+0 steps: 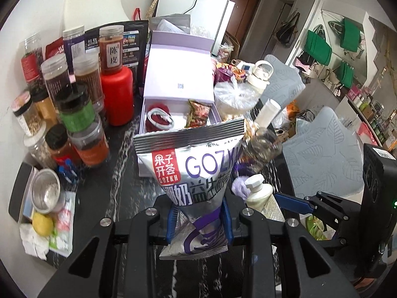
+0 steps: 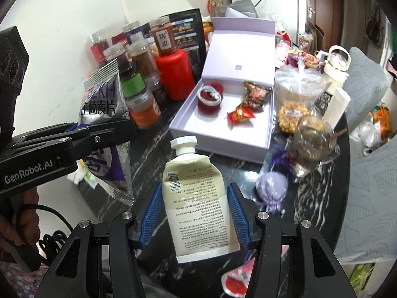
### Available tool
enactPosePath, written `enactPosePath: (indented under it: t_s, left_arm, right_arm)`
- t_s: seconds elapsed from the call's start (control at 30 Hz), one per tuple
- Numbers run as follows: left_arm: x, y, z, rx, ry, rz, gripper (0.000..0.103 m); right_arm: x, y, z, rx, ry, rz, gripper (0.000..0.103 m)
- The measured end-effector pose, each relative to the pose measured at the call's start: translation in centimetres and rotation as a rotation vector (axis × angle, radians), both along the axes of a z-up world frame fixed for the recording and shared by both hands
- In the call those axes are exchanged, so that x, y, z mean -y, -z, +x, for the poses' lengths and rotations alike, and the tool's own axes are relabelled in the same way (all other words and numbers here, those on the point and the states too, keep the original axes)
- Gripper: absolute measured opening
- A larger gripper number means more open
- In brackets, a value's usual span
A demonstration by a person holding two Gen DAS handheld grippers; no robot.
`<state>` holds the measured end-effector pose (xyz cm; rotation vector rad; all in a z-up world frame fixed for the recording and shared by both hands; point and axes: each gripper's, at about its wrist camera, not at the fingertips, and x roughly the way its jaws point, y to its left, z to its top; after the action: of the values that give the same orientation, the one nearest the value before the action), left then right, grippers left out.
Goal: Organize soft objects
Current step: 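Carry the snack bag and lotion tube with both grippers over the lavender box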
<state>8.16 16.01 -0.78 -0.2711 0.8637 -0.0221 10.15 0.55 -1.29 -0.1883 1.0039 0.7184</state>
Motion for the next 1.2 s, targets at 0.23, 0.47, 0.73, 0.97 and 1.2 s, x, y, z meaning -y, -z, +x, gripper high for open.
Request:
enactPosePath:
  t_s: [0.23,0.47,0.73,0.97,1.2]
  left_arm:
    - [-1.7,-1.1,2.8,0.025,0.021,0.025,0.029]
    - [-2.6,-1.3,6.3,0.032,0.076,0.022,0.029]
    - [-3.2,-0.3,9.8,0.012,0.124,0.012,0.029]
    - [-3.6,1.3,12.5,-0.007,0.133,0.007,0.029]
    - [-4.3,2.9,15.3,-0.04,0.133,-0.006,0.029]
  right_arm:
    - [-1.4,-1.1,2.9,0.032,0.023,0.01,0.053]
    - [-2.5,-1.8,5.6,0.06,0.054,0.005,0.053]
    - [-3.0,-1.0,8.8,0.045,0.116,-0.008,0.053]
    - [-3.9,0.0,11.3,0.038,0.12,-0.034,0.053]
    - [-4.7,1.5,14.1,0.026,0.134,-0.052,0.053]
